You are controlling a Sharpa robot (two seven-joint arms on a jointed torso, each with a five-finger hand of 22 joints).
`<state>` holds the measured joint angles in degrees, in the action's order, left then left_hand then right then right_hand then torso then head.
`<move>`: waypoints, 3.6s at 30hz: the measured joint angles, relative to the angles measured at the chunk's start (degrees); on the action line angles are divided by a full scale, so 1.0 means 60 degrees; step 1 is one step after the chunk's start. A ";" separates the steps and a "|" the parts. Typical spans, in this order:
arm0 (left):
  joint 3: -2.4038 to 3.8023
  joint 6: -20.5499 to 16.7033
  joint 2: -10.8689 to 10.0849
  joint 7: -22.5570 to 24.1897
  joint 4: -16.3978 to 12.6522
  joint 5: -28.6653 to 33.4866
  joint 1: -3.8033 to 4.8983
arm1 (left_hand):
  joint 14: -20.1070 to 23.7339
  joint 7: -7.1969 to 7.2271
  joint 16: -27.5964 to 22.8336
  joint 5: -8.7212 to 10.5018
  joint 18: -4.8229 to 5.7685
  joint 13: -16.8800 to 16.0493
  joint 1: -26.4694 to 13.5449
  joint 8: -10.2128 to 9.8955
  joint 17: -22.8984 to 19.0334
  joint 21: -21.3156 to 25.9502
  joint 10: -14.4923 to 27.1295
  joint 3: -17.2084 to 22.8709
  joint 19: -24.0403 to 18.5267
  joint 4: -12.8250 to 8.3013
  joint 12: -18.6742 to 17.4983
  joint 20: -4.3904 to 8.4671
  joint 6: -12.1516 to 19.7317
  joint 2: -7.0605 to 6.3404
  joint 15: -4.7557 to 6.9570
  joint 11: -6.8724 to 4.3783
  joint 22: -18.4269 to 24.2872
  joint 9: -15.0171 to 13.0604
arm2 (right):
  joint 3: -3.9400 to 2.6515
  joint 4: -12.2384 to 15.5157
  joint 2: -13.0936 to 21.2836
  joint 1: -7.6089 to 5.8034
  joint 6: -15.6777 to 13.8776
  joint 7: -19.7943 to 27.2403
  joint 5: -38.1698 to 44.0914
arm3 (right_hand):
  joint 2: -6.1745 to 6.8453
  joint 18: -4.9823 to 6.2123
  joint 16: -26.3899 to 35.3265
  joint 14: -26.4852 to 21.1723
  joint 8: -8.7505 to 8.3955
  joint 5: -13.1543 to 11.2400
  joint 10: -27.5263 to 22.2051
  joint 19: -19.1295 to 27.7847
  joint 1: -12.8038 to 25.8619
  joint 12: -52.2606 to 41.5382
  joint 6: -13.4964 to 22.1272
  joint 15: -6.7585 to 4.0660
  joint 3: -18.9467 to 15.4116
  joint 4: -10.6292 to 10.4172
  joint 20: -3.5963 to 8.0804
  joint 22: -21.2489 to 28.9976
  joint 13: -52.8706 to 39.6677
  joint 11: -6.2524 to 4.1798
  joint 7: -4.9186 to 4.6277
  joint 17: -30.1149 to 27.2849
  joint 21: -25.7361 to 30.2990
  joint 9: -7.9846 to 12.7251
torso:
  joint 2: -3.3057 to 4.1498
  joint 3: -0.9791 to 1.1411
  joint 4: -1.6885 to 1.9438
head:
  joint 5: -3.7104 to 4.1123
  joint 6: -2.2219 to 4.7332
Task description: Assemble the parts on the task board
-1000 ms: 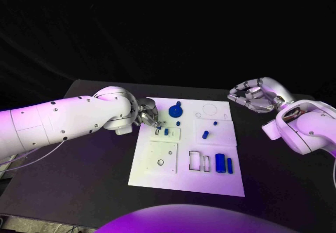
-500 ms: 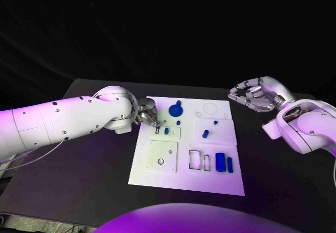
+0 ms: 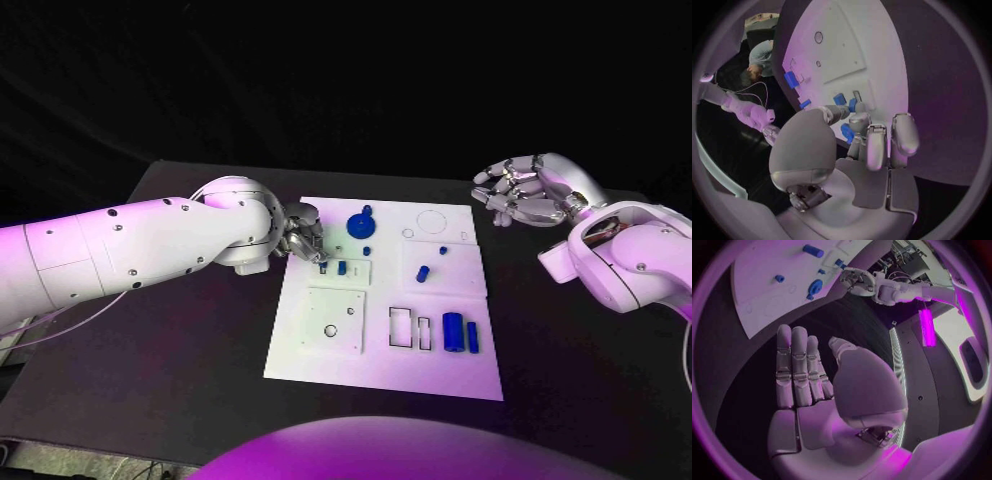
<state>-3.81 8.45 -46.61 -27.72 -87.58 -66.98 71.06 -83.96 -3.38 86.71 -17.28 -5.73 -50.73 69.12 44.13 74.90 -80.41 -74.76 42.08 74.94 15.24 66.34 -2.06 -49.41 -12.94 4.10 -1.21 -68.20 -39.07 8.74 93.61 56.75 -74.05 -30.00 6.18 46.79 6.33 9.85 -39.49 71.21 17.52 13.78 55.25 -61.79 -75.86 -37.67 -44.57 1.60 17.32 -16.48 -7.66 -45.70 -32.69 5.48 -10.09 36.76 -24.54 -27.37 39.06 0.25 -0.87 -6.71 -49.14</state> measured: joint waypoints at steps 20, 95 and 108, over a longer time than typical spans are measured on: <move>0.0019 0.0097 0.0028 -0.0008 0.0010 -0.0087 -0.0146 | 0.0001 -0.0003 0.0000 -0.0040 0.0001 -0.0001 -0.0005 -0.0002 0.0000 0.0004 0.0001 0.0040 0.0035 0.0040 0.0000 0.0036 -0.0028 -0.0071 -0.0001 0.0001 -0.0020 -0.0034 | 0.0006 -0.0107 -0.0062 0.0034 0.0165 0.0445 -0.0766 | 0.0078 -0.0006 0.4069 -0.1093 -0.0006 -0.0003 -0.0199 0.0563 -0.0078 0.2475 0.0286 0.0670 0.0278 0.0023 -0.0605 0.2626 0.3617 0.0605 -0.0180 -0.1048 0.2566 0.0194 | -0.0003 -0.0011 0.0006 | -0.0047 -0.0039; 0.0008 0.0200 0.0183 -0.0153 0.0277 0.0034 -0.0194 | 0.0003 0.0246 0.0037 0.0021 0.0001 -0.0154 -0.1318 0.0126 0.0000 -0.0032 -0.0330 0.0876 0.0068 -0.0649 0.0034 0.0069 -0.0334 -0.0236 0.0136 -0.0155 -0.0077 -0.0137 | 0.0006 -0.0088 -0.0021 0.0057 0.0315 0.0539 -0.0955 | 0.0078 -0.0013 0.4734 -0.1296 0.0031 -0.0005 -0.0166 0.0633 -0.0078 0.2641 0.0384 0.0808 0.0116 0.0023 -0.0740 0.3263 0.4269 0.0638 -0.0139 -0.1378 0.3019 0.0274 | 0.0000 0.0005 -0.0012 | -0.0007 -0.0105; 0.0000 0.0202 0.0195 -0.0132 0.0391 0.0114 -0.0209 | 0.0003 0.0358 0.0037 0.0017 0.0000 -0.0172 -0.1531 -0.0019 0.0000 0.0006 -0.0344 0.0099 0.0068 -0.0132 0.0072 0.0069 -0.0455 -0.0349 0.0136 -0.0173 -0.0072 -0.0074 | 0.0006 -0.0078 -0.0003 0.0057 0.0314 0.0539 -0.0976 | 0.0049 -0.0015 0.5158 -0.1724 0.0073 -0.0005 -0.0305 0.0837 -0.0049 0.2641 0.0512 0.0960 -0.0082 0.0036 -0.0945 0.3703 0.4589 0.0777 -0.0133 -0.1641 0.3351 0.0331 | -0.0005 0.0005 -0.0005 | 0.0034 -0.0100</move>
<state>-3.81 9.66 -45.44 -28.51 -85.23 -66.30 69.80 -83.94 -1.23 86.93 -17.18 -5.73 -51.76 59.94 44.02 74.90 -80.37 -76.82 42.68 75.35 14.45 66.77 -1.65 -52.14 -15.04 4.91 -2.25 -68.64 -39.51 8.78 93.15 56.73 -73.71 -28.11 9.41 40.93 6.63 9.76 -8.54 60.87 17.97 13.76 53.42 -56.77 -76.15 -21.82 -41.49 7.37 16.83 -16.27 -13.33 -23.48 -5.15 10.14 -10.89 26.91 -4.43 -25.38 39.02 0.27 -0.91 -6.50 -49.74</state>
